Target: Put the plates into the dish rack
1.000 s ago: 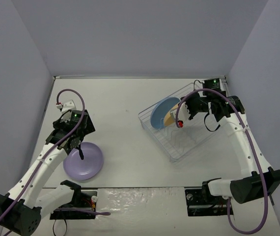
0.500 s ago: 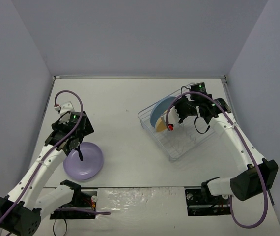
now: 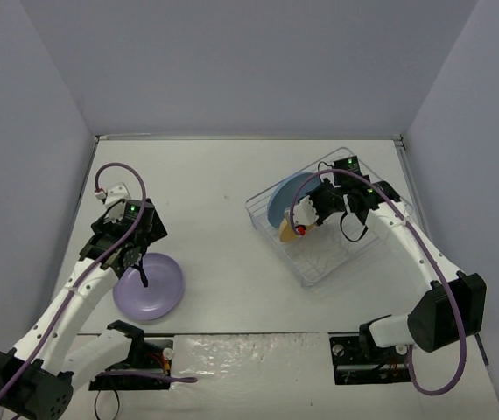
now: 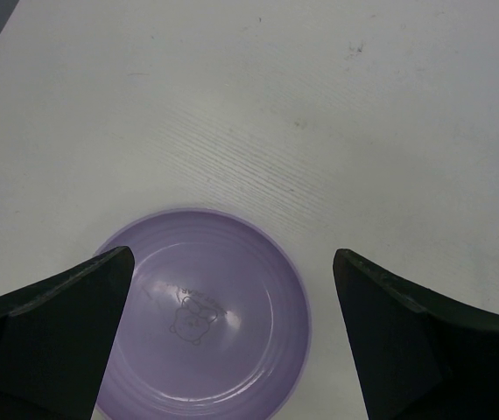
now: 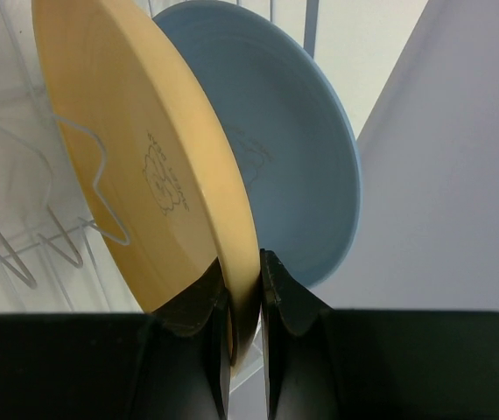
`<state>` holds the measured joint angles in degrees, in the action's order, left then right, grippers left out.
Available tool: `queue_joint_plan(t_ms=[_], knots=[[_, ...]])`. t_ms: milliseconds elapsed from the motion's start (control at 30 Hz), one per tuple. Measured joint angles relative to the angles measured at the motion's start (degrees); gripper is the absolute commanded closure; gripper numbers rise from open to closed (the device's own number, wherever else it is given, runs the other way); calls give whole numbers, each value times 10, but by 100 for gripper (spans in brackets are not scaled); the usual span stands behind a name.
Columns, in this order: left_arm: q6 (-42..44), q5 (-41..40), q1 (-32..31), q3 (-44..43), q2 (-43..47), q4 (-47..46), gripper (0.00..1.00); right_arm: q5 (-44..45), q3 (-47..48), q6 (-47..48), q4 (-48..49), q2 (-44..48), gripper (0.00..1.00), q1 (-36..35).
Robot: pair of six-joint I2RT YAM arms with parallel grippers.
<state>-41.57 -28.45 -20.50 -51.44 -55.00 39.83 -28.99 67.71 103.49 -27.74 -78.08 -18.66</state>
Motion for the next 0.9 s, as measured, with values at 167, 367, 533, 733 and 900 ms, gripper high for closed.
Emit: queue_joint_plan(t_ms=[167, 367, 533, 733, 900], knots=[[-21, 6, 18, 23, 1, -2, 3, -6, -13, 1, 8, -4, 28, 2], [-38, 27, 68, 43, 12, 5, 3, -9, -13, -12, 9, -6, 15, 2], [-41, 59, 118, 72, 50, -7, 3, -15, 3, -50, 3, 3, 7, 2], [-22, 90, 124, 75, 33, -37, 3, -50, 48, -106, 0, 49, 0, 1], [-6, 148, 123, 73, -39, -95, 3, -90, 68, -254, 65, 88, 0, -2]])
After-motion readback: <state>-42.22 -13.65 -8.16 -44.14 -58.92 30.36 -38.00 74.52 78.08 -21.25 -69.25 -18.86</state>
